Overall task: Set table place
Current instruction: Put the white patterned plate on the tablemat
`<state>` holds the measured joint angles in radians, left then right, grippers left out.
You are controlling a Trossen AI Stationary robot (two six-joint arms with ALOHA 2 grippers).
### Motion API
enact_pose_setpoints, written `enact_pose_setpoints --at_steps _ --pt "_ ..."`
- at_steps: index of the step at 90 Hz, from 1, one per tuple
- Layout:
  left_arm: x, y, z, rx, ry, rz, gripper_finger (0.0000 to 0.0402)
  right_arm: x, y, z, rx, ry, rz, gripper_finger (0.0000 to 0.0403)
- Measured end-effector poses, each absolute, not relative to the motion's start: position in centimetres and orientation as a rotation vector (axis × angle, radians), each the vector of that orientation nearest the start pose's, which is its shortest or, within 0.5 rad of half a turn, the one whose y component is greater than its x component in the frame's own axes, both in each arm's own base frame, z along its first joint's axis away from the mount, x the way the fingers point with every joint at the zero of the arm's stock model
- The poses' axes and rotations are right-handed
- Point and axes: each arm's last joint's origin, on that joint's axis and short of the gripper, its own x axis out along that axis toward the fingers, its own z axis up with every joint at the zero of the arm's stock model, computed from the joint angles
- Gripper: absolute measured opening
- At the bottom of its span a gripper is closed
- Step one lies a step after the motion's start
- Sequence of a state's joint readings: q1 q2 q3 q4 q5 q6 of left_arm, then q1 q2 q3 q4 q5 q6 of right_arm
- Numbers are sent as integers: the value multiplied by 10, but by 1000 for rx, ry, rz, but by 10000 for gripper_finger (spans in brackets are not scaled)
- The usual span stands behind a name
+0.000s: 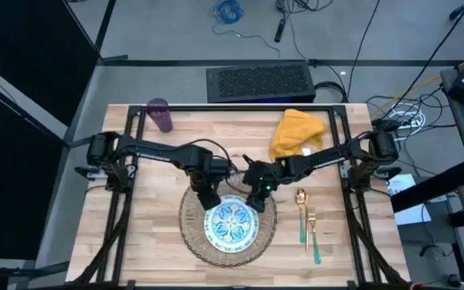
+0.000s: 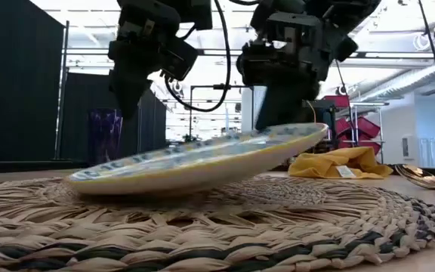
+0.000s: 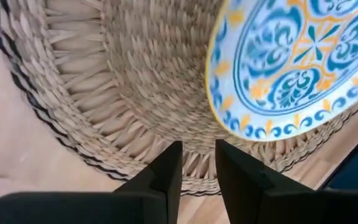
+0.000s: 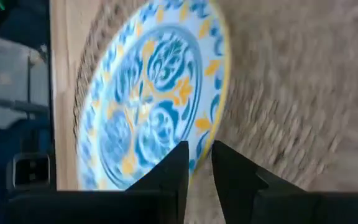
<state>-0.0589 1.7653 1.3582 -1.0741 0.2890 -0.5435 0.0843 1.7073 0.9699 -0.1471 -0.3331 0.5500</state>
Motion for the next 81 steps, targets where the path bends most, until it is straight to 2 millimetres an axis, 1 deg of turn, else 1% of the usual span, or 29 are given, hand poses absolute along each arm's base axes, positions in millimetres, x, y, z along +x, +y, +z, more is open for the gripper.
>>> enact_pose_setpoints --at_steps 6,20,26,32,43,51,56,81 --pt "327 -30 225 -578 1524 136 77 337 38 172 582 952 118 37" --pt "328 -27 225 -563 1509 179 77 340 14 172 537 902 -9 16" --pt "326 -28 225 -563 1520 207 77 340 6 172 537 897 -20 10" --pt "322 -31 225 -546 1558 219 77 339 2 172 552 907 -14 5" --pt "318 -37 222 -506 1585 232 77 337 11 173 560 931 17 1" --pt "316 -37 217 -503 1596 237 77 336 20 172 549 943 35 0" --pt "316 -37 216 -503 1595 237 77 337 21 169 552 946 31 0" --pt "318 -32 215 -498 1569 224 77 340 20 134 606 1074 -47 0"
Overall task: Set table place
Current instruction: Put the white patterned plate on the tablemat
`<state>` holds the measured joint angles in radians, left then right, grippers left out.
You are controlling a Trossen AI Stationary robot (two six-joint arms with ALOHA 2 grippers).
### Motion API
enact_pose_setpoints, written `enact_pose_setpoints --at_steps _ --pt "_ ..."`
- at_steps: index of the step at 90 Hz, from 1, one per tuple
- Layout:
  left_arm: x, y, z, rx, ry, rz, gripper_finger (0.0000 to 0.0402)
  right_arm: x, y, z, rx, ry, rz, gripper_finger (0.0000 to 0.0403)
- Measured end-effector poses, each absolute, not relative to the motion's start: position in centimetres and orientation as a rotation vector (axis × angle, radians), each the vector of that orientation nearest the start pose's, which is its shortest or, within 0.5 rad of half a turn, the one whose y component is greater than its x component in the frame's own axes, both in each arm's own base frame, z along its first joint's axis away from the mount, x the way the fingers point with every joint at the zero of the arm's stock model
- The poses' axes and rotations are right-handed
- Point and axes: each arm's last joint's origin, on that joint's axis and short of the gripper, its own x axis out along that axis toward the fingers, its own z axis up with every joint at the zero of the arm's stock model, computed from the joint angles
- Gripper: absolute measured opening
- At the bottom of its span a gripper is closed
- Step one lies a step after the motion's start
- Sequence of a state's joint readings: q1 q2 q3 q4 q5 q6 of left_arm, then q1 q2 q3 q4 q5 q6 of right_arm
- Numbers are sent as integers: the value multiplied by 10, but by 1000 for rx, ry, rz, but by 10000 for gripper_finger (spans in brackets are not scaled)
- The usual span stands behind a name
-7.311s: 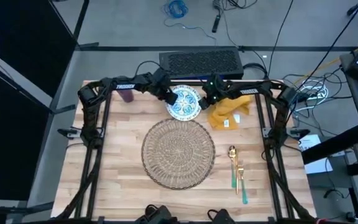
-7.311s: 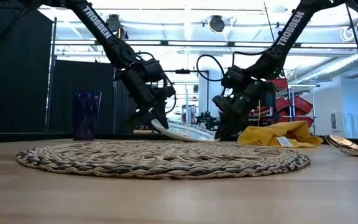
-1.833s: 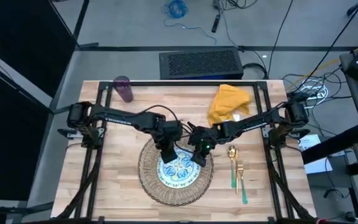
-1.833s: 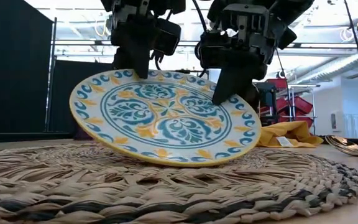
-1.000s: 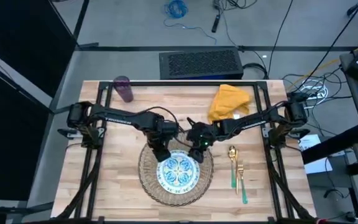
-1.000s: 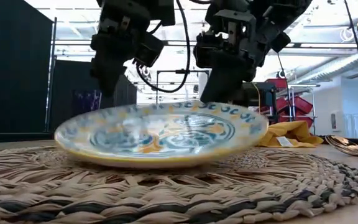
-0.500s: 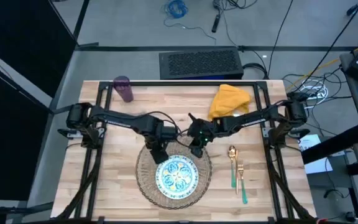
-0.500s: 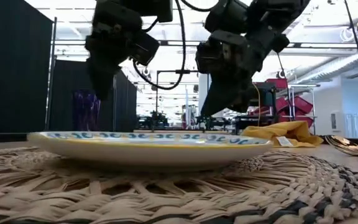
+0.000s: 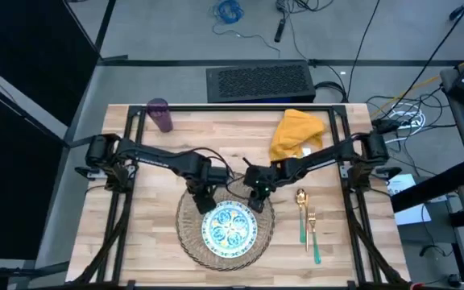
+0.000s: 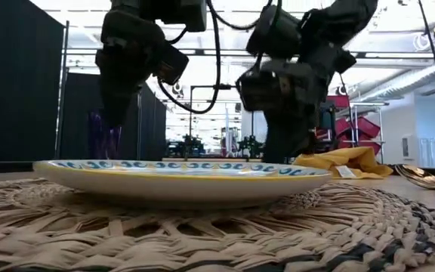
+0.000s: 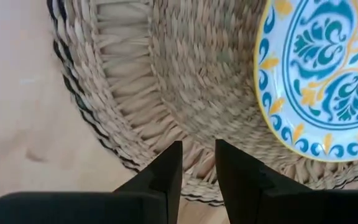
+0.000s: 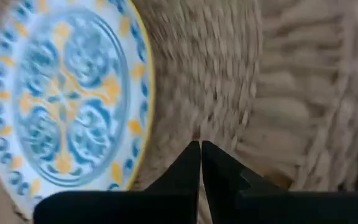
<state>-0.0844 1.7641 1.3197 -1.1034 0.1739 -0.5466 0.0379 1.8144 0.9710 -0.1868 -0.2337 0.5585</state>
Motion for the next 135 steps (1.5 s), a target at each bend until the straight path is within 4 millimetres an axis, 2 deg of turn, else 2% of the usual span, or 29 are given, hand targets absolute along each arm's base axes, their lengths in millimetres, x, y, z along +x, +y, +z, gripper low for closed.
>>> enact_pose_setpoints --at_steps 15,50,64,70,76,88,96,104,117,126,135 --pt "318 -25 215 -474 1572 203 77 342 4 127 624 1080 -97 0" --pt "315 0 215 -478 1599 228 77 329 -62 123 607 1104 -283 0" --pt "314 2 215 -473 1603 241 77 321 -85 131 577 1077 -342 0" --pt "315 3 215 -453 1596 257 77 312 -88 139 557 1106 -363 0" --pt "316 4 215 -406 1579 273 77 301 -80 153 519 1148 -387 0" --pt "320 5 215 -351 1525 306 77 290 -47 194 464 1099 -355 0" --pt "326 8 215 -356 1456 305 77 283 -29 209 483 1076 -346 0" --pt "335 12 216 -374 1366 304 77 279 -6 211 493 1116 -308 0" --pt "345 10 216 -379 1265 284 77 278 29 201 489 1168 -278 0" --pt "352 12 207 -388 1215 298 77 276 52 197 485 1173 -270 0" --pt "357 16 192 -384 1221 335 77 274 66 196 493 1164 -279 0"
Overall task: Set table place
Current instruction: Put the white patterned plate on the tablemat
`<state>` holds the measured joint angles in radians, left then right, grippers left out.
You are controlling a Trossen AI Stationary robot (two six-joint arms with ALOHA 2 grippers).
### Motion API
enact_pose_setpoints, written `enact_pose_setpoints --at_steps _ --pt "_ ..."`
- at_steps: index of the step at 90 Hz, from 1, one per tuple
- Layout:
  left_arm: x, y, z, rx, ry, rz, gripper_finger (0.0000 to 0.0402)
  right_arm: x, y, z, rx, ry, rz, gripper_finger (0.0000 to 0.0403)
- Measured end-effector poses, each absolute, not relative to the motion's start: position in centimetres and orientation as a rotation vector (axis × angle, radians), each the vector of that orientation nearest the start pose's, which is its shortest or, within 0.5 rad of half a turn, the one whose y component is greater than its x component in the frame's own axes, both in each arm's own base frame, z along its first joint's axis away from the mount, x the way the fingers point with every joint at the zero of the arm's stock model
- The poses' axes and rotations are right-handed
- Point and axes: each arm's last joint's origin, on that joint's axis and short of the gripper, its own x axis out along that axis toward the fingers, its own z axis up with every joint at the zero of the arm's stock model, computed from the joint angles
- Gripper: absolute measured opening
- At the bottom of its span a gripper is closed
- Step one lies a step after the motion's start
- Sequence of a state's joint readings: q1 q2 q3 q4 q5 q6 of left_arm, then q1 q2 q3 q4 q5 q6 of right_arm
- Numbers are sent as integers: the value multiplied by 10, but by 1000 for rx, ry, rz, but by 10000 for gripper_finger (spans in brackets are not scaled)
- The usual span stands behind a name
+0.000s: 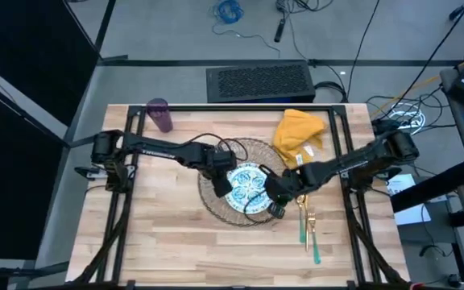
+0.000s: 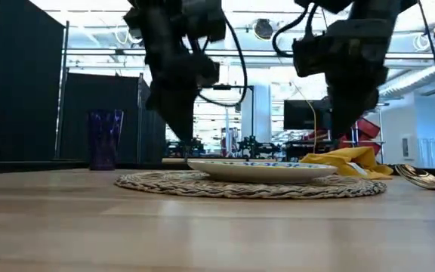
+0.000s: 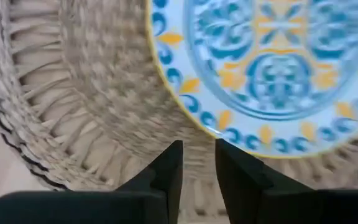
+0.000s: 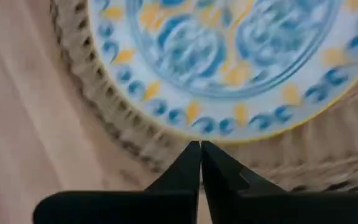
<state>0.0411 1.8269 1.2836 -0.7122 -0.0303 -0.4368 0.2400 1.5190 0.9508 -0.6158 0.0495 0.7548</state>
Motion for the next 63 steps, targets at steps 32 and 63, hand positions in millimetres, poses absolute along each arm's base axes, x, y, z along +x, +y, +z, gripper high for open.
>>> enact_pose_setpoints --at_steps 32,63 --pt "358 40 148 -381 1327 440 77 268 94 195 520 1169 -253 0" --pt "345 44 149 -280 1422 536 77 287 89 164 530 1217 -263 0"
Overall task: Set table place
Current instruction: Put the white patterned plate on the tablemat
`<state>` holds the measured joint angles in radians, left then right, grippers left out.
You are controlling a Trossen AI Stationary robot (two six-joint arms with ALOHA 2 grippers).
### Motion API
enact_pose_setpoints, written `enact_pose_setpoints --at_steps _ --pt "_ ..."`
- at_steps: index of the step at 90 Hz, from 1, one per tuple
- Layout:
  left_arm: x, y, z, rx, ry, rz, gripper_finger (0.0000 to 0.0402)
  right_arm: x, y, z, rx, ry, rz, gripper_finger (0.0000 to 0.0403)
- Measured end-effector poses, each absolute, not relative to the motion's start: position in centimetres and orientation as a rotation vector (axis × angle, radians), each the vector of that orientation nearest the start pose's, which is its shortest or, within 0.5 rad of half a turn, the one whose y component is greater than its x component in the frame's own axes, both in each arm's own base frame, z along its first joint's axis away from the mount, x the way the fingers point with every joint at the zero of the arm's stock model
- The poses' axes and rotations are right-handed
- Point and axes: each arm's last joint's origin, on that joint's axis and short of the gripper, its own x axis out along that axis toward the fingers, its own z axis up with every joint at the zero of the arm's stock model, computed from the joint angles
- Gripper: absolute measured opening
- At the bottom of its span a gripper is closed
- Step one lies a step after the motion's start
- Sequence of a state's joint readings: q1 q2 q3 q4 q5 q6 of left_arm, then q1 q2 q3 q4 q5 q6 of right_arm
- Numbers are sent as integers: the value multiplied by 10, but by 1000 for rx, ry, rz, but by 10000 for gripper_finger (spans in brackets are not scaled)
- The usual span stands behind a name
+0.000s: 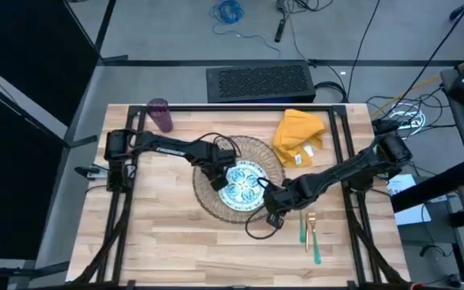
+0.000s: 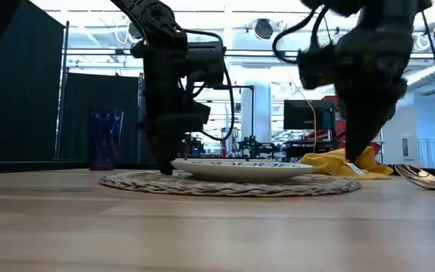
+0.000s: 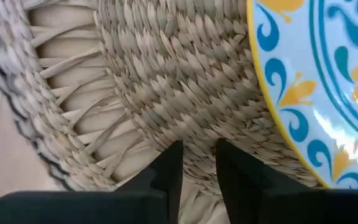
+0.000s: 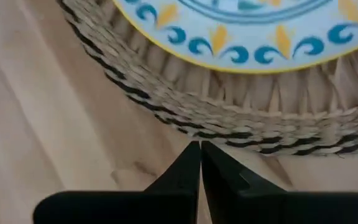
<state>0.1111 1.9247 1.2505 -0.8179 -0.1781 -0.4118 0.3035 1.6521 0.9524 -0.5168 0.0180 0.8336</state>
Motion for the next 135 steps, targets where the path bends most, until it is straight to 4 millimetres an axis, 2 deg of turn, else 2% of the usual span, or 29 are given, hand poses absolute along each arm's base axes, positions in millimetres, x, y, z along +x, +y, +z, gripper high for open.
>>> enact_pose_setpoints --at_steps 10,21,49,59,71,78,87,98,117,135 --pt "345 46 149 -264 1414 560 77 302 87 154 555 1165 -222 0" --pt "346 46 149 -271 1407 560 77 309 79 149 550 1143 -221 0" --pt "349 31 149 -232 1394 514 77 316 34 149 536 1136 -252 0" --pt "344 29 150 -214 1466 521 77 318 17 149 531 1116 -282 0" --pt "337 22 165 -166 1590 541 77 322 5 151 508 1066 -311 0" --pt "329 20 179 -84 1623 585 77 322 3 151 510 1064 -316 0" --pt "326 20 192 -13 1568 640 77 321 8 151 512 1075 -304 0" --pt "322 31 203 13 1521 723 77 320 19 151 515 1088 -281 0" --pt "317 58 191 -69 1495 829 77 319 30 151 514 1092 -270 0" --pt "303 74 173 -139 1551 849 77 320 28 148 515 1095 -286 0"
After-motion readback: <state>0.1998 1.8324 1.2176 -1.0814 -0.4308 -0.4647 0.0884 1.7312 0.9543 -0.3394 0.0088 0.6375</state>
